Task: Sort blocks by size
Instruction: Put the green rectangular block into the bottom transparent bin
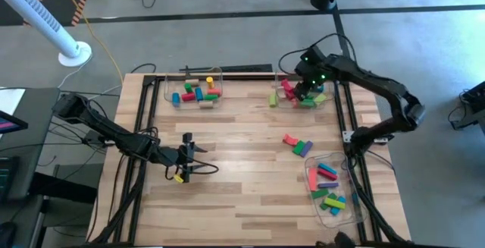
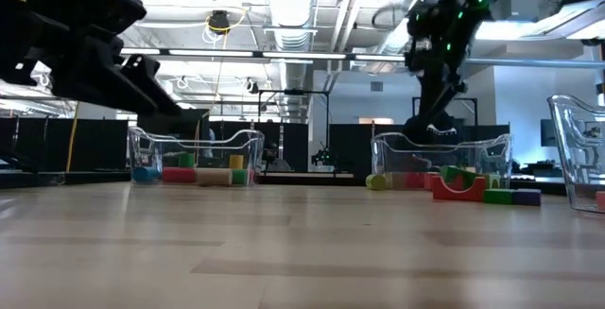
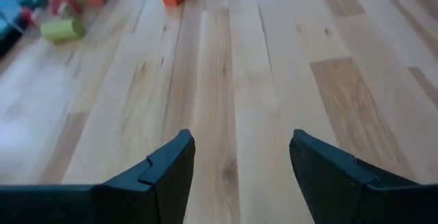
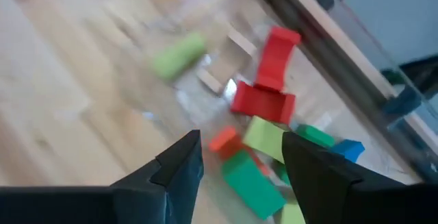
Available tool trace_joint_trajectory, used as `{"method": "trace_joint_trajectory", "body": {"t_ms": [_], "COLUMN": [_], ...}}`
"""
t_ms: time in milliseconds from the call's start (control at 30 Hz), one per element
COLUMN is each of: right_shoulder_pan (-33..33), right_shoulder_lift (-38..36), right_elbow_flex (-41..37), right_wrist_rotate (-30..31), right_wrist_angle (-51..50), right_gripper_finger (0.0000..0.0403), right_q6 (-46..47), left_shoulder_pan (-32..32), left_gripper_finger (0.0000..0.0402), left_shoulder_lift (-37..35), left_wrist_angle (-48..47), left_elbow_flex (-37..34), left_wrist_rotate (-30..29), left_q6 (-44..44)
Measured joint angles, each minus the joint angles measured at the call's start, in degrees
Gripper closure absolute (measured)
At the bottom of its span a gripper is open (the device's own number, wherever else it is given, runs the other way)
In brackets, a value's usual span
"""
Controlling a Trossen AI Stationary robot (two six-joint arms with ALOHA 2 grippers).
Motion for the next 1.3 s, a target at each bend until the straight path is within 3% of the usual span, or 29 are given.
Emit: {"method": "trace_joint_trajectory", "body": {"t_ms": [100,267,433,567,867,1133,1300], "right_shoulder_pan": [4.56,16.42,28.84,34.48,36.14,31.99,30.88], "right_shoulder_lift": [-3.73,-5.44,-2.25,2.63,13.24,11.29,9.55], "right_elbow_flex": [0.06,0.06,0.04,0.04,-0.29,-10.51,-16.42], "right_wrist_rotate": [0.03,0.53,9.47,9.47,8.48,9.35,9.09], "right_wrist_angle": [-2.53,-14.83,-23.47,-26.34,-29.56,-27.68,-20.07], "right_gripper_finger": [0.0174,0.0174,0.0175,0.0176,0.0194,0.0211,0.0219], "right_q6": [2.01,8.89,18.53,23.40,23.93,29.29,30.18], "left_shoulder_pan": [0.00,0.14,1.23,2.17,2.54,2.54,2.51], "left_gripper_finger": [0.0172,0.0172,0.0172,0.0172,0.0172,0.0172,0.0172], "left_shoulder_lift": [0.00,0.00,0.00,0.00,0.00,0.00,0.02], "left_wrist_angle": [1.92,4.45,6.12,6.11,6.12,6.19,8.56], "left_elbow_flex": [0.00,0.00,0.00,0.00,0.00,0.00,0.00], "left_wrist_rotate": [0.00,0.00,0.44,3.07,5.49,5.62,5.66], "left_q6": [2.68,8.02,10.56,10.99,14.21,17.35,19.46]}}
